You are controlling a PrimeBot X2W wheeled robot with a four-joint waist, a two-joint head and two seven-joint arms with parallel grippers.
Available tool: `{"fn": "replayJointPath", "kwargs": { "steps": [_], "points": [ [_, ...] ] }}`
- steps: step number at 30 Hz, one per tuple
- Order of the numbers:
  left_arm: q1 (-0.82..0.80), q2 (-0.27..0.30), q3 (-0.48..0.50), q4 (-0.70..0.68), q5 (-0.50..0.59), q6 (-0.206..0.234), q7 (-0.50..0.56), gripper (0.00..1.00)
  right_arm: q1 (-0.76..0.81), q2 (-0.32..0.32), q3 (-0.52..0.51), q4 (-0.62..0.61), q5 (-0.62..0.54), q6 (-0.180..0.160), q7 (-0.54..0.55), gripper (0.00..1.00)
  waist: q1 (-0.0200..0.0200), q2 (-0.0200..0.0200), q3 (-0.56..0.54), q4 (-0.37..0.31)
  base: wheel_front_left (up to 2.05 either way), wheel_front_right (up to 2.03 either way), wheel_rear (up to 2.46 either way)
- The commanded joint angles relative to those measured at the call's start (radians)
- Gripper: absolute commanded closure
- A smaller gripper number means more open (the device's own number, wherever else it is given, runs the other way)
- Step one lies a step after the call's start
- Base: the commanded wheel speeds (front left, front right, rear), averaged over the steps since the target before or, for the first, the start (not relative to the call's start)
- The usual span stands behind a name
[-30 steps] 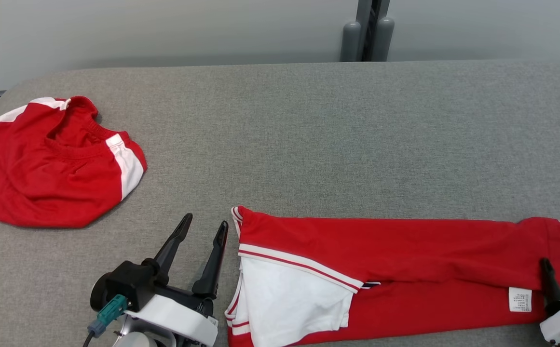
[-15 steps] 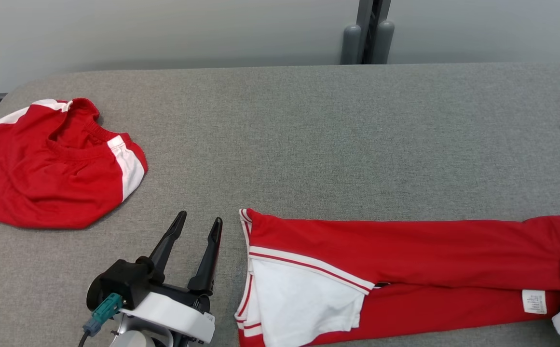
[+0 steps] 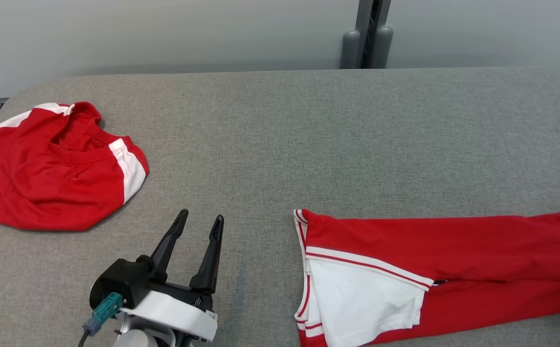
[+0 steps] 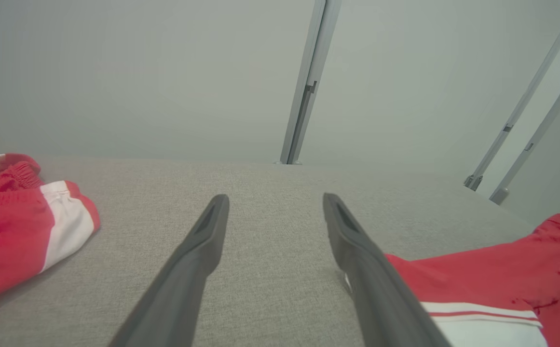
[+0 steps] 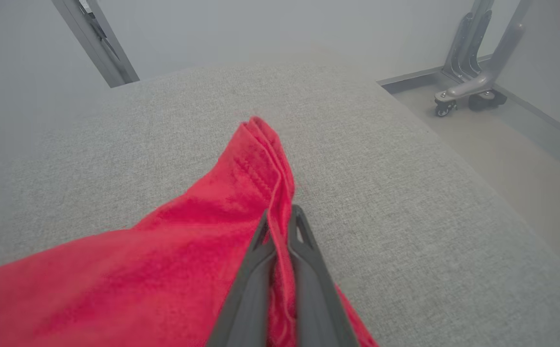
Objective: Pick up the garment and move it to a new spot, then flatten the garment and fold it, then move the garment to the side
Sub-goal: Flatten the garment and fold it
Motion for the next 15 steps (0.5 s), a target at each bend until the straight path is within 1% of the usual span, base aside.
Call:
{"fn": "replayJointPath", "kwargs": {
  "steps": [1,6,9,13,15],
  "points": [
    [-0.002,0.003,0.006,0.001,-0.015,-0.006,-0.003,0.0,-0.005,0.005,0.011,-0.016,0.013,0.0,0.006,1.0,0.0,0.0,-0.005,-0.002,0.0,0.0,0.0],
    [-0.015,0.0,0.031,-0.009,-0.056,-0.006,-0.003,0.0,0.003,0.002,0.078,-0.119,0.06,0.0,0.056,1.0,0.0,0.0,-0.027,-0.025,0.0,0.0,0.0],
    [-0.019,0.01,0.057,-0.005,-0.061,-0.006,-0.003,0.0,-0.007,0.017,0.114,-0.179,0.09,0.0,0.11,1.0,0.0,0.0,-0.044,-0.048,0.0,0.0,0.0],
    [-0.024,0.012,0.093,-0.007,-0.064,-0.006,-0.003,0.0,-0.017,0.053,0.145,-0.269,0.138,0.0,0.185,1.0,0.0,0.0,-0.064,-0.076,0.0,0.0,0.0],
    [-0.025,0.013,0.107,-0.011,-0.066,-0.006,-0.003,0.0,-0.012,0.089,0.143,-0.327,0.191,0.0,0.221,1.0,0.0,0.0,-0.07,-0.086,0.0,0.0,0.0]
  ]
}}
